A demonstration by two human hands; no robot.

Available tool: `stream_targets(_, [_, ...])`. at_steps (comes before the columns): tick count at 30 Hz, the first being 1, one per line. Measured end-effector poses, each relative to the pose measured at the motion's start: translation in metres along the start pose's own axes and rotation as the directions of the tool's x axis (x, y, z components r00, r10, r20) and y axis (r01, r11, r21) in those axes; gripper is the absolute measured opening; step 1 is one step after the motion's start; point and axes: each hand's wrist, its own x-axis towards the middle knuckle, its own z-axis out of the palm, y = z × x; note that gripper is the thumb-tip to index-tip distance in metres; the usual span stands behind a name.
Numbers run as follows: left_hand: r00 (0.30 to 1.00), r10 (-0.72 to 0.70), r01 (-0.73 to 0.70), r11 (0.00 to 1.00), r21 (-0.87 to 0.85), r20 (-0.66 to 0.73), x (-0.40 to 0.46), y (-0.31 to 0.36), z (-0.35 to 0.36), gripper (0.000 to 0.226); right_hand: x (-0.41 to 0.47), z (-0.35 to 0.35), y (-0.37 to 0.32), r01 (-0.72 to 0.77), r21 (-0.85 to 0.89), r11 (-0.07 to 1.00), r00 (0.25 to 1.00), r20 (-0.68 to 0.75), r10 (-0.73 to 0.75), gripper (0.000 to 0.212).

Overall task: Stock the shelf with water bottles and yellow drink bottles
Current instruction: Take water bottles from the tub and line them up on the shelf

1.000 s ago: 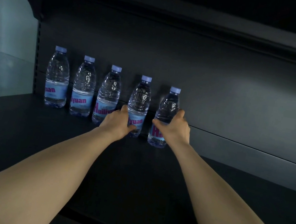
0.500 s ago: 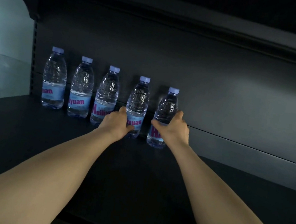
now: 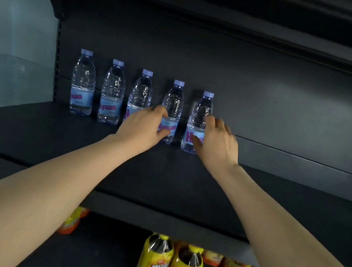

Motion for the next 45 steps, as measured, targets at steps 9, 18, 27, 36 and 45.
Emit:
stream_targets(9, [0.981,0.170,-0.155,0.977,0.149,-0.092,-0.130,-0.010,-0.090,0.045,-0.095,-0.071,-0.085,0.164,0.012,0.986,0.974,-0.159,-0.160,0.042])
stream_targets(18, [0.982,0.188,-0.170,0.943,0.286,-0.036,-0.292,-0.055,-0.130,0.044,-0.224,-0.093,-0.191,0.273,0.063,0.960,0.956,-0.125,-0.264,0.043])
stream_targets(27, [0.985,-0.054,0.023,0.981,0.190,0.161,-0.465,-0.101,-0.067,0.042,-0.369,0.001,-0.257,0.277,0.283,0.918,0.943,0.104,-0.316,0.039])
stream_targets(36, [0.872,-0.326,0.305,0.945,0.116,0.364,-0.651,-0.133,0.054,0.040,-0.542,0.122,-0.275,0.126,0.509,0.851,0.844,0.396,-0.362,0.042])
stream_targets(45, [0.659,-0.526,0.539,0.829,0.151,0.538,-0.850,-0.150,0.196,0.039,-0.730,0.268,-0.281,0.024,0.475,0.880,0.576,0.713,-0.400,0.047])
